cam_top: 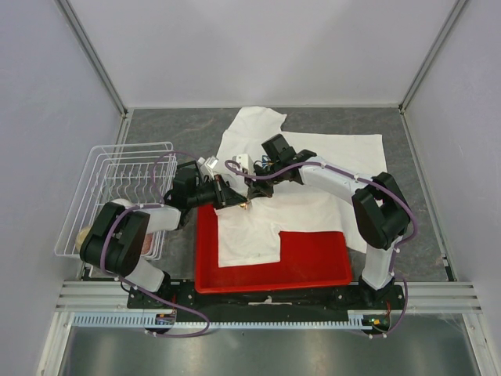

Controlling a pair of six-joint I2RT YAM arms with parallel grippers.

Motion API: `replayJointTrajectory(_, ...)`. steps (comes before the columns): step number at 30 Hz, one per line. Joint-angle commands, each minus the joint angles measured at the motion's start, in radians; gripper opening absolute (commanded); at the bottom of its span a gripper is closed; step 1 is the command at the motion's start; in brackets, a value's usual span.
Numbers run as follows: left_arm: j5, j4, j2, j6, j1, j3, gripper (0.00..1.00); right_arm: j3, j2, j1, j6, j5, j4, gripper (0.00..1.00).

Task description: Pin the brooch onto the clothing

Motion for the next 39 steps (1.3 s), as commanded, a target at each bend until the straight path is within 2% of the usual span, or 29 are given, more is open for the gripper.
replayJointTrajectory(1,-0.022,0.094,-0.027,0.023,-0.014,0.035,0.02,-0.002,-0.021,0.021,0.038,-0.105,-0.001,0.0)
replayJointTrajectory(14,-0.033,0.006,0.011,0.04,-0.014,0.092,0.02,-0.042,-0.065,0.039,-0.178,-0.13,-0.074,0.0)
replayJointTrajectory(20,-0.049,-0.053,0.004,0.035,-0.013,0.09,0.02,-0.04,-0.071,0.041,-0.223,-0.12,-0.08,0.0)
replayJointTrajectory(26,-0.059,-0.046,0.007,0.029,-0.013,0.09,0.02,-0.058,-0.09,0.054,-0.279,-0.107,-0.094,0.0)
replayJointTrajectory(30,-0.049,-0.053,0.013,0.032,-0.013,0.106,0.02,-0.072,-0.1,0.06,-0.295,-0.084,-0.084,0.01)
replayJointTrajectory(39,-0.034,-0.136,0.019,0.024,-0.013,0.126,0.02,-0.14,-0.151,0.06,-0.198,-0.011,0.082,0.0)
